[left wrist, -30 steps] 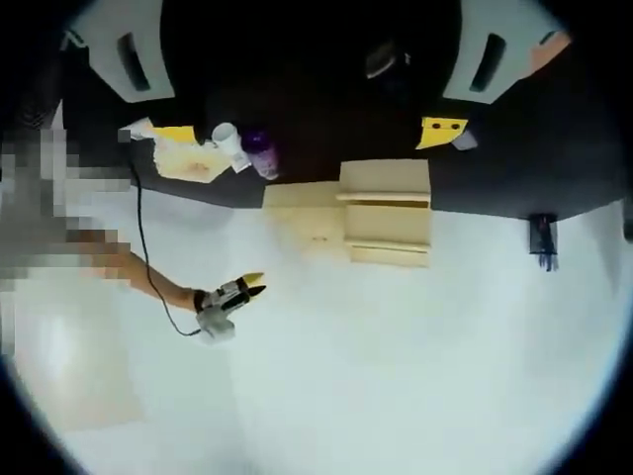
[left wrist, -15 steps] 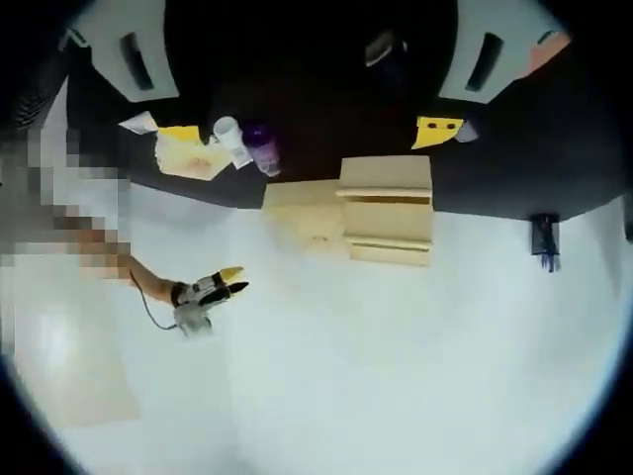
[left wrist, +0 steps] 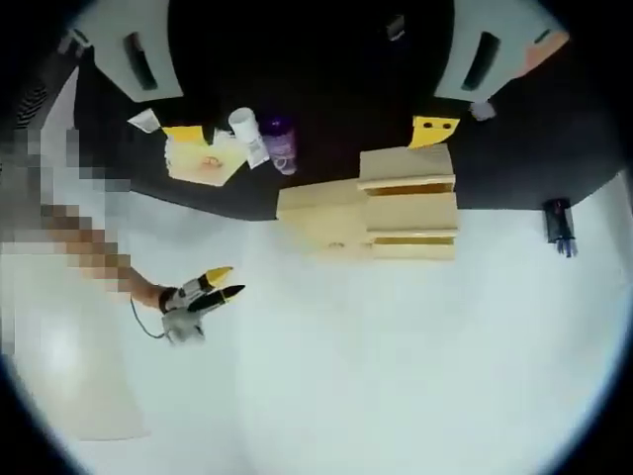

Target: Open the drawer, pick up the cosmetic bottles from the table one by one, place them into the drawer, release the gripper, close the drawer, and move the gripper away

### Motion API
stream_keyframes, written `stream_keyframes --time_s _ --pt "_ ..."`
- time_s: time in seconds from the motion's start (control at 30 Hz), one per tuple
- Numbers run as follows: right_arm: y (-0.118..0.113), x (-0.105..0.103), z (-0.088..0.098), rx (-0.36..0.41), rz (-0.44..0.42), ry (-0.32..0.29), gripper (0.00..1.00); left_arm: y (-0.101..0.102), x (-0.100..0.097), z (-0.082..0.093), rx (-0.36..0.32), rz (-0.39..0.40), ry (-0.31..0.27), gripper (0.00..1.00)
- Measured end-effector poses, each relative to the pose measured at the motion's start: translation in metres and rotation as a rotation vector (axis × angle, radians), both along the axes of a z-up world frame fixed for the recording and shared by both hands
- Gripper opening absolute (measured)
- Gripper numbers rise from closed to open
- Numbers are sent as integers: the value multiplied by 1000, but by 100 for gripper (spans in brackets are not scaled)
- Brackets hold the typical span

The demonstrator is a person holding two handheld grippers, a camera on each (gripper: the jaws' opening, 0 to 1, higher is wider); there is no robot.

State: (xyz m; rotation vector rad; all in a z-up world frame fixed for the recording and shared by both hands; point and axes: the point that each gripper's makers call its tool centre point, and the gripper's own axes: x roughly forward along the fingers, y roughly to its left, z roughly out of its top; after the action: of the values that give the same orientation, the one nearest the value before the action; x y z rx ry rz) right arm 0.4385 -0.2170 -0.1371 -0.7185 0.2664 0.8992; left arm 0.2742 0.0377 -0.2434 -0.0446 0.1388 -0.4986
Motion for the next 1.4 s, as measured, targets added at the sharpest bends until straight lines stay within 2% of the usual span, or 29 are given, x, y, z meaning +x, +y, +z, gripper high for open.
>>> stream_keyframes --time_s 0.1,0.17,0.3,0.5,0.73,1.0,1.13,1.4 --pt "-2 -8 -5 15 13 12 51 -8 3 0 3 -13 15 69" --pt "0 -16 -11 15 29 38 61 -12 6 -1 15 -19 23 69" --pt "-1 -27 -18 3 42 37 60 -19 13 -1 35 -28 35 68" --pt "0 -43 -22 72 81 72 61 -29 24 0 60 -44 60 67" --pt "-7 -58 -39 71 119 113 68 -43 33 -2 52 -63 87 68" --pt "-13 -63 -49 93 166 157 69 -54 44 -11 81 -69 116 69" --pt "-17 -57 -53 89 182 171 63 -58 52 -13 83 -69 130 69" --pt "-3 -53 -55 175 275 243 64 -67 68 -19 77 -63 172 65"
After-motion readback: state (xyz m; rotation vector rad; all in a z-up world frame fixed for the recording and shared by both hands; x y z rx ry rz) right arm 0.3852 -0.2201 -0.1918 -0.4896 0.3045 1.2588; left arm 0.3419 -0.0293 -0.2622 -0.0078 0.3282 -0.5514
